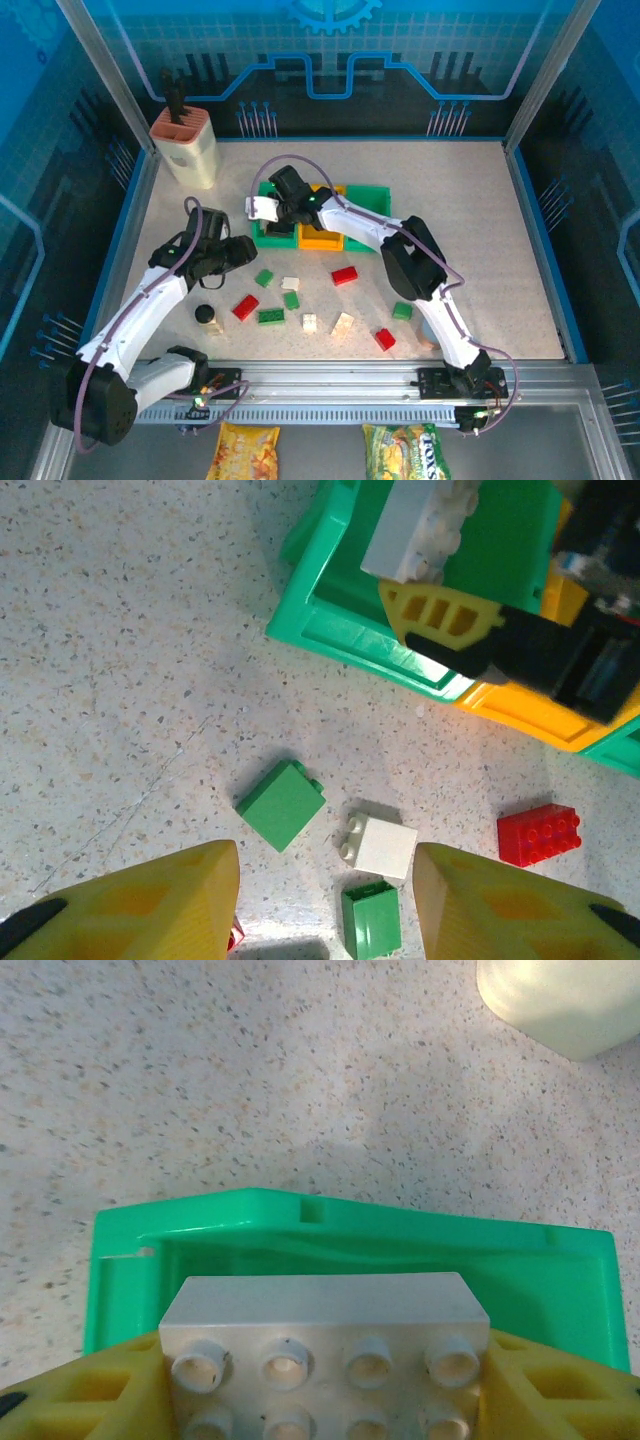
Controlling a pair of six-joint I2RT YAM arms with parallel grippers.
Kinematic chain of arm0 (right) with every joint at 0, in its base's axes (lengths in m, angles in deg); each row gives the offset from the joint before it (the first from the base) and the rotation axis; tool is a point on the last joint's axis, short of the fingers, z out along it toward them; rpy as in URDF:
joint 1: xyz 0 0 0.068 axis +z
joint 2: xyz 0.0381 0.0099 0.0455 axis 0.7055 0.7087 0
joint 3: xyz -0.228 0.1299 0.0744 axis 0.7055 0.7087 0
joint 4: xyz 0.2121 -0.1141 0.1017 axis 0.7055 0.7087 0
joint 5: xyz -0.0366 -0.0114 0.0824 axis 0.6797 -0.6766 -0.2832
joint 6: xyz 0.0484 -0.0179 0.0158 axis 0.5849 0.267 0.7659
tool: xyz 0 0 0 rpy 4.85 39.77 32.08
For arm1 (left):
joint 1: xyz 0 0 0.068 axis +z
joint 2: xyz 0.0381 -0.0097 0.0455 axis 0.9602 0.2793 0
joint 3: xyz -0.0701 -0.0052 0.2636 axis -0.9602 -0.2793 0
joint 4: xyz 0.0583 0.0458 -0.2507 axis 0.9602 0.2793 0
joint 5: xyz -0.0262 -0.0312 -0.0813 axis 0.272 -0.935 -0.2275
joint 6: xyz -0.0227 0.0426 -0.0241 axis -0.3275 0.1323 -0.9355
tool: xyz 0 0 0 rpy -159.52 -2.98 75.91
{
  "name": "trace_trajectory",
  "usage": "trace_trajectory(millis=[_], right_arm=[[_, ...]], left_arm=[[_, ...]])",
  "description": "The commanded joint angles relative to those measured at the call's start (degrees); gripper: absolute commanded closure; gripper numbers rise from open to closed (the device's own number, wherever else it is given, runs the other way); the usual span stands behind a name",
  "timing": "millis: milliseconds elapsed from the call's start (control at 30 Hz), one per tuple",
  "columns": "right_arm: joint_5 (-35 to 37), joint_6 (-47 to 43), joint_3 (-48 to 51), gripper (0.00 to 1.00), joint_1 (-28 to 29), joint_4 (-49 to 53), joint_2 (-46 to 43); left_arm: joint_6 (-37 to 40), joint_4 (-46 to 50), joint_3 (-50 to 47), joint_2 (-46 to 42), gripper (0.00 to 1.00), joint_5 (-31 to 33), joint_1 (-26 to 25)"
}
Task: Sort the legos into containers by color
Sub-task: Place the lego in the container.
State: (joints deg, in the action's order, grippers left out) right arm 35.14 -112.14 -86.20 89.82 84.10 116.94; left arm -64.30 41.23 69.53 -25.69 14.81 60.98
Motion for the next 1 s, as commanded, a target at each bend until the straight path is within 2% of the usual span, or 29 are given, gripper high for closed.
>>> trace_trajectory(millis=[0, 533, 733, 967], right_arm=[[1.91, -1.59, -2.62, 0.40, 0.47, -0.98, 2.81], [5.12, -0.85, 1.00, 0.23, 1.01, -3.55, -1.57], [4.85, 0.35, 4.47, 0.22, 1.01, -5.62, -5.83], [4.79, 3.21, 13.08, 0.22, 0.98, -9.10, -14.37]], left_arm=[[0.11, 1.93, -0.76, -0.86, 0.49, 0.16, 0.50], [0.07, 1.91, -1.57, 2.56, 0.47, -2.86, 0.40], [0.02, 3.07, -2.14, 3.31, 0.47, -3.35, -0.01], [-0.03, 3.95, -3.17, 5.12, 0.47, -2.07, -1.94]])
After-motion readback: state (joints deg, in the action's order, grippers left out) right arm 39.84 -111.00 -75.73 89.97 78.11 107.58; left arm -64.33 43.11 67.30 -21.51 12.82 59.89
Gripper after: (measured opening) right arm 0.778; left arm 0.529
